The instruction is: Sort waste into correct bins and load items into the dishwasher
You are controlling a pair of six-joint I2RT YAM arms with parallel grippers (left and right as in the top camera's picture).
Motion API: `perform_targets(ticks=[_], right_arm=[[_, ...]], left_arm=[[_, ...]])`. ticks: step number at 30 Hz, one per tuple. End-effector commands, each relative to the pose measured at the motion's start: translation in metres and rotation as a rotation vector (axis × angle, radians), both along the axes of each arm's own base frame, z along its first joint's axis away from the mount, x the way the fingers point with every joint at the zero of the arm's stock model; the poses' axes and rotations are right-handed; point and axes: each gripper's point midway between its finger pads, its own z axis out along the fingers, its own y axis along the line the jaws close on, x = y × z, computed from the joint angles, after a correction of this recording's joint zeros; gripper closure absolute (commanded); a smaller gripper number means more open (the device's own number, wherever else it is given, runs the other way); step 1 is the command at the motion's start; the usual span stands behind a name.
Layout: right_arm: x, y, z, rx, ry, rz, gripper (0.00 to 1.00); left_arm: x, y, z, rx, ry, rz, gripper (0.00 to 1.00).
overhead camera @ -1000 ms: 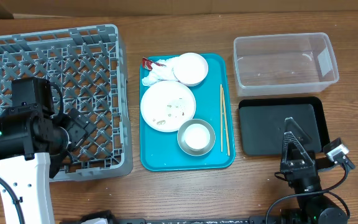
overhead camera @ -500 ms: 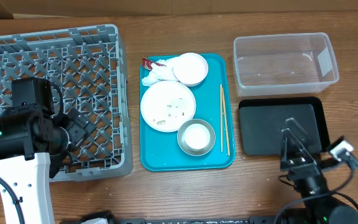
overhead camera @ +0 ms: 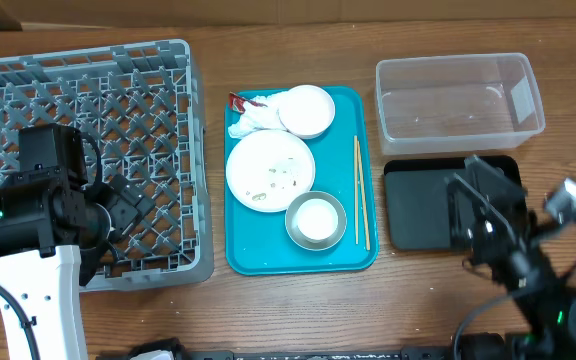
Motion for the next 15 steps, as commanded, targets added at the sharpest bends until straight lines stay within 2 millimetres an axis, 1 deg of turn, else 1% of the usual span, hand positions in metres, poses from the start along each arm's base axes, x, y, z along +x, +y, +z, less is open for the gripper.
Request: perform_targets(ticks=[1,2,4,5,7,8,9,10,11,13,15], right_arm=[[0.013,0.029,0.025,-0.114,-0.014,0.17,0.0],[0.02,0.032,0.028,-0.128,-0.003,0.192,0.0],[0.045,0.039,0.034,-0.165,0.058,0.225,0.0],[0.064,0.044,0.034,-0.217,0.102,0.231,0.0],[0.089,0.053,0.031,-0.273,0.172,0.218,0.0],[0.096,0.059,0.03,-0.296,0.189,0.216,0.0],[0.113,0.074,0.021,-0.368,0.234,0.206,0.0],[0.122,0.083,0.015,-0.412,0.26,0.193,0.0],[0.133,0.096,0.004,-0.47,0.304,0.165,0.0],[0.151,0.12,-0.017,-0.594,0.366,0.116,0.0],[0.164,0.143,-0.036,-0.704,0.402,0.086,0.0]], left_arm=[[-0.002,0.0,0.0,-0.008,-0.006,0.014,0.0],[-0.002,0.0,0.0,-0.008,-0.006,0.015,0.0],[-0.002,0.0,0.0,-0.008,-0.006,0.015,0.0],[-0.002,0.0,0.0,-0.008,-0.006,0.015,0.0],[-0.002,0.0,0.0,-0.008,-0.006,0.015,0.0],[-0.002,0.0,0.0,-0.008,-0.006,0.015,0.0],[-0.002,0.0,0.0,-0.008,-0.006,0.015,0.0],[-0.002,0.0,0.0,-0.008,-0.006,0.015,0.0],[-0.002,0.0,0.0,-0.008,-0.006,0.015,0.0],[-0.002,0.0,0.0,-0.008,-0.006,0.015,0.0],[-0.002,0.0,0.0,-0.008,-0.006,0.015,0.0]])
